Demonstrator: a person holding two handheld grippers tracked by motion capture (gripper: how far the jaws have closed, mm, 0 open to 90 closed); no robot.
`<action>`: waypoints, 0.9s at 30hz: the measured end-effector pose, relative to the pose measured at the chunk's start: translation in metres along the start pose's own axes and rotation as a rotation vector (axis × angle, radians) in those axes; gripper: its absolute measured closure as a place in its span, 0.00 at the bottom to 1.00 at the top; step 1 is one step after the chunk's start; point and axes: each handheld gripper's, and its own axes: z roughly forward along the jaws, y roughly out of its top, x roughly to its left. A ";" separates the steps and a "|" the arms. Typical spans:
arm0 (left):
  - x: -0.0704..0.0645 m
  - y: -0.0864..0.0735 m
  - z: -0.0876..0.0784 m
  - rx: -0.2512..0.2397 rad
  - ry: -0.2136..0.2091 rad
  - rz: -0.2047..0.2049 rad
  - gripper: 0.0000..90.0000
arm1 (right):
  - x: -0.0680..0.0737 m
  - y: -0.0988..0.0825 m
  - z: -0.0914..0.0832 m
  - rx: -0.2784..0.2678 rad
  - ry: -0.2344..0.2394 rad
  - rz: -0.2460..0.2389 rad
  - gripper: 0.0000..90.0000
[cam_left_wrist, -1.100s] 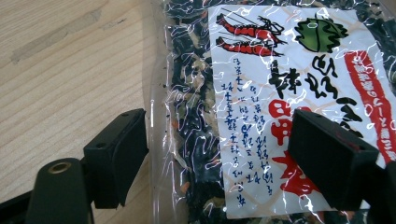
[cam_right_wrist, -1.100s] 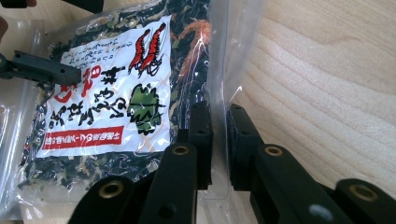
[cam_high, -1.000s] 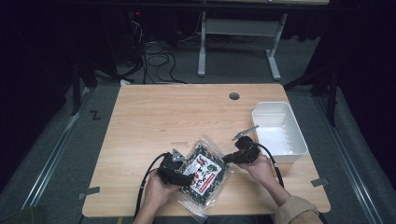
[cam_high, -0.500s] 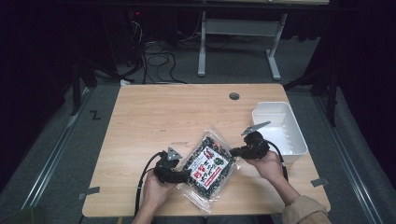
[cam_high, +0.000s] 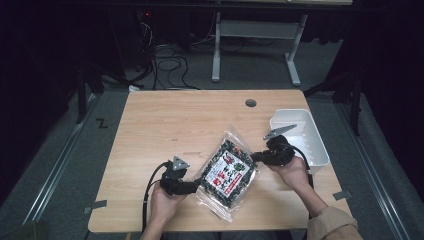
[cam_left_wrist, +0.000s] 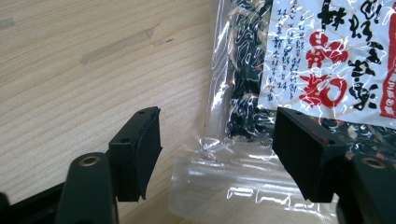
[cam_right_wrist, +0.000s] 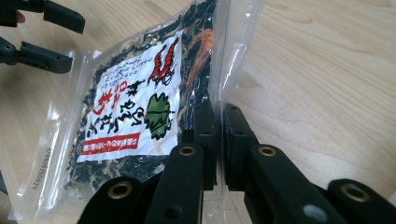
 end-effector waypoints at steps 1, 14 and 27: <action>0.000 0.000 -0.001 -0.002 0.014 -0.013 0.33 | 0.000 0.002 -0.003 0.003 -0.010 -0.006 0.97; 0.006 -0.002 -0.004 0.003 0.041 -0.055 0.32 | 0.004 0.021 -0.027 0.001 -0.071 -0.074 0.97; 0.005 -0.003 0.000 0.032 0.037 -0.049 0.32 | 0.003 0.036 -0.055 -0.024 -0.139 -0.118 0.97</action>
